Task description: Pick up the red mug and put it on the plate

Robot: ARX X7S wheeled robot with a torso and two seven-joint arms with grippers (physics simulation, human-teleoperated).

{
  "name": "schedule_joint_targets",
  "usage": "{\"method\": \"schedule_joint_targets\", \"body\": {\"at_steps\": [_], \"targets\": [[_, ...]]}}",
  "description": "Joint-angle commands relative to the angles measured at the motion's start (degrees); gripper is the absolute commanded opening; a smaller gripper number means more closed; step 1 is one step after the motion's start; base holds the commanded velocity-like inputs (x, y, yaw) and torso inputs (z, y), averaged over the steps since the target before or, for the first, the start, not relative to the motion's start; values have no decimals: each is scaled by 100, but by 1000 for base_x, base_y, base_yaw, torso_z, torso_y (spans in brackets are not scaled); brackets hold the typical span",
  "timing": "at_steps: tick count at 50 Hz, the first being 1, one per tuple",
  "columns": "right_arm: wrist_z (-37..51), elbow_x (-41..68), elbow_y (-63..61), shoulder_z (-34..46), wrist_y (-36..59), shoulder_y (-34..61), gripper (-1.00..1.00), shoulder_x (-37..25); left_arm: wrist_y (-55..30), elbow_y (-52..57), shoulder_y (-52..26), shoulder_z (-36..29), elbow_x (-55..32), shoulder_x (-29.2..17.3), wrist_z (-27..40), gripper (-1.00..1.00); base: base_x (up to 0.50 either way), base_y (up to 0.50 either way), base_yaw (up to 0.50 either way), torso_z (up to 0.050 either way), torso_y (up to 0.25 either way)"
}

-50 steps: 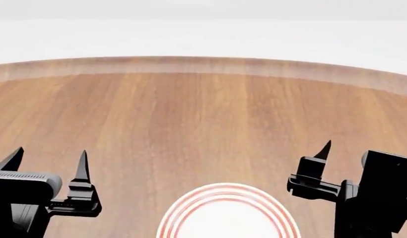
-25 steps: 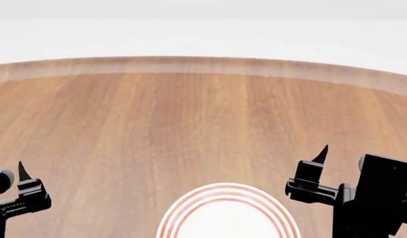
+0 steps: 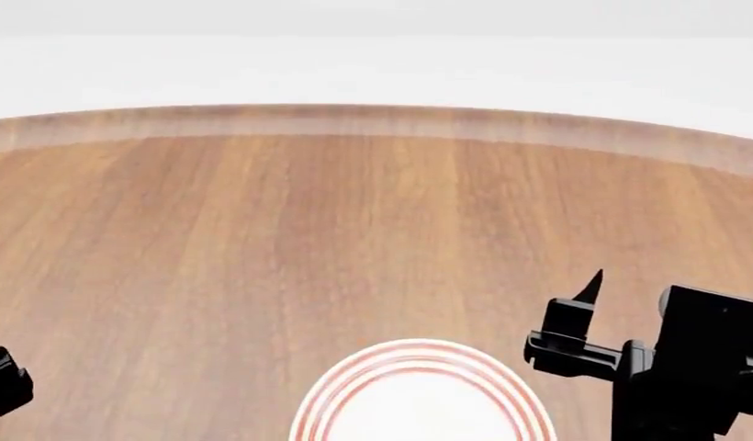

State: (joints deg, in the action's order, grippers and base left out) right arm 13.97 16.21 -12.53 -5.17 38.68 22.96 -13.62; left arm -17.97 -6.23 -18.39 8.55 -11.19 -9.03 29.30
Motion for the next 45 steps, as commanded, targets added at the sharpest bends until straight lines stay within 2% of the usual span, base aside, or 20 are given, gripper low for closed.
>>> {"method": "schedule_joint_targets", "body": {"at_steps": [1, 10, 18, 36, 45], "targets": [[16, 14, 65, 43, -19, 15, 100, -3, -152, -198, -69, 129, -208, 17, 45, 100, 0, 0, 0, 0, 0], [30, 32, 85, 65, -26, 4, 100, -9, -1071, -505, -305, 274, -652, 25, 37, 100, 0, 0, 0, 0, 0], [39, 43, 128, 82, -56, 1, 100, -12, -1489, -730, -444, 346, -830, 16, 97, 100, 0, 0, 0, 0, 0], [54, 78, 193, 117, -104, 1, 100, -28, -1471, -985, -575, 147, -806, -57, 45, 100, 0, 0, 0, 0, 0], [50, 81, 284, 151, -179, -20, 100, -21, -1182, -1783, -965, 39, -717, -115, -114, 100, 0, 0, 0, 0, 0]]}}
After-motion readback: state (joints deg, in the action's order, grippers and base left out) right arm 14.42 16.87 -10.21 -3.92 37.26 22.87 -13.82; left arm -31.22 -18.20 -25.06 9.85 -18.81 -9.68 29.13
